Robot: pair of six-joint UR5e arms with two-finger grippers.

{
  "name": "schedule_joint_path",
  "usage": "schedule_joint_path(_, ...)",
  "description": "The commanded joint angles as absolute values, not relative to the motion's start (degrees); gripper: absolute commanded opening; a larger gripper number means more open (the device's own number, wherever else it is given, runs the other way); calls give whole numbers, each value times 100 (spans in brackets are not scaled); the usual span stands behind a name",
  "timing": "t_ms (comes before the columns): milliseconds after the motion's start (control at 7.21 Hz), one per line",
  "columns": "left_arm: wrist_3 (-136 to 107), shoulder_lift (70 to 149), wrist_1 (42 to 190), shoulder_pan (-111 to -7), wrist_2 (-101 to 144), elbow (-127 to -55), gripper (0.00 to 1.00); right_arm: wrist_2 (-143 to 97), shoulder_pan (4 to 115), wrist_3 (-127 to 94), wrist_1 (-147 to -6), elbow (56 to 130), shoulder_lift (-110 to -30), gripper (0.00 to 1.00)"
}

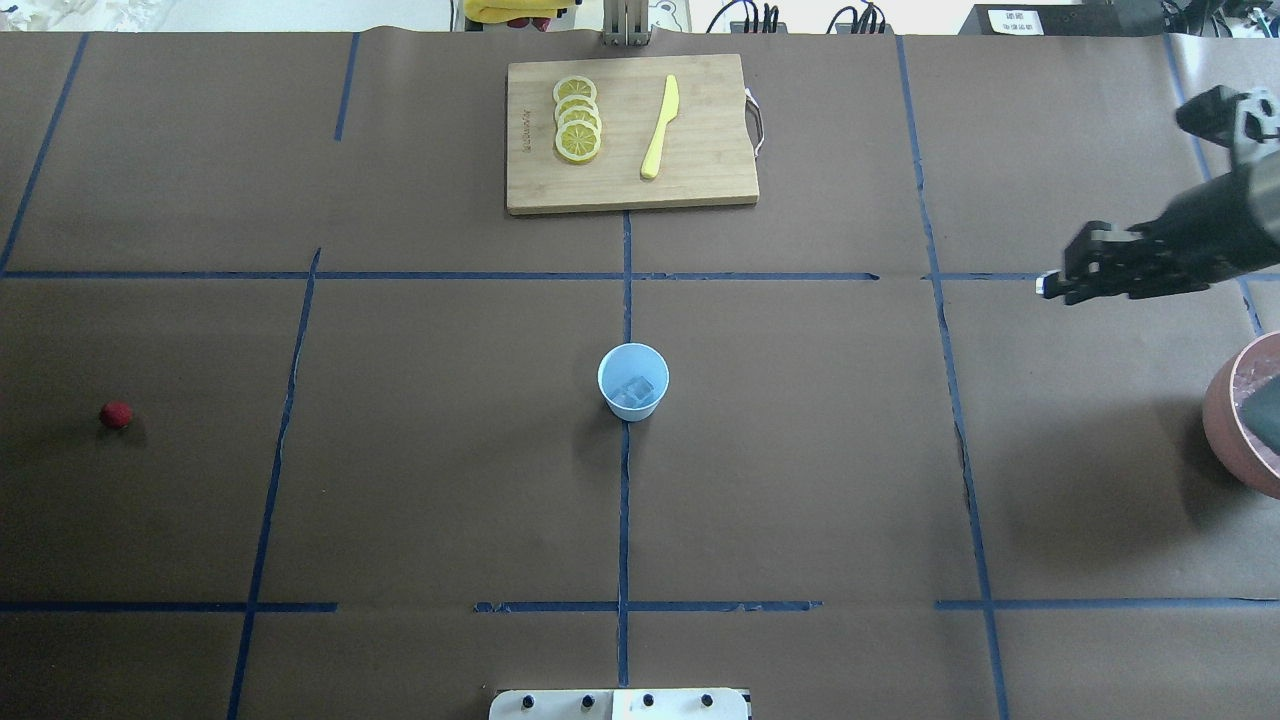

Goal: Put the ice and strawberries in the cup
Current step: 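Carry the ice cube over the blue cup and release it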

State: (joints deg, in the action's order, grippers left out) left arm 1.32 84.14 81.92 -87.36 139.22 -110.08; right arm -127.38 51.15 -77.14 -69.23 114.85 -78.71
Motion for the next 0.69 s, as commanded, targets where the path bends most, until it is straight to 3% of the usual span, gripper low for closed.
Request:
schedule_joint_path(0, 132, 8411, 8191, -8736, 13922, -11004, 100, -11160, 3496, -9277, -7153, 10973, -6423, 0)
schedule_joint_path(278, 132, 8411, 8183, -8736, 13922, -10995, 100, -10480, 2842, -9763, -7137, 10015, -5479, 1)
schedule_joint_path(555, 132, 8420, 8183, -8736, 13922, -10995, 100, -10204, 2734, -9809, -7128, 9712, -5194, 6)
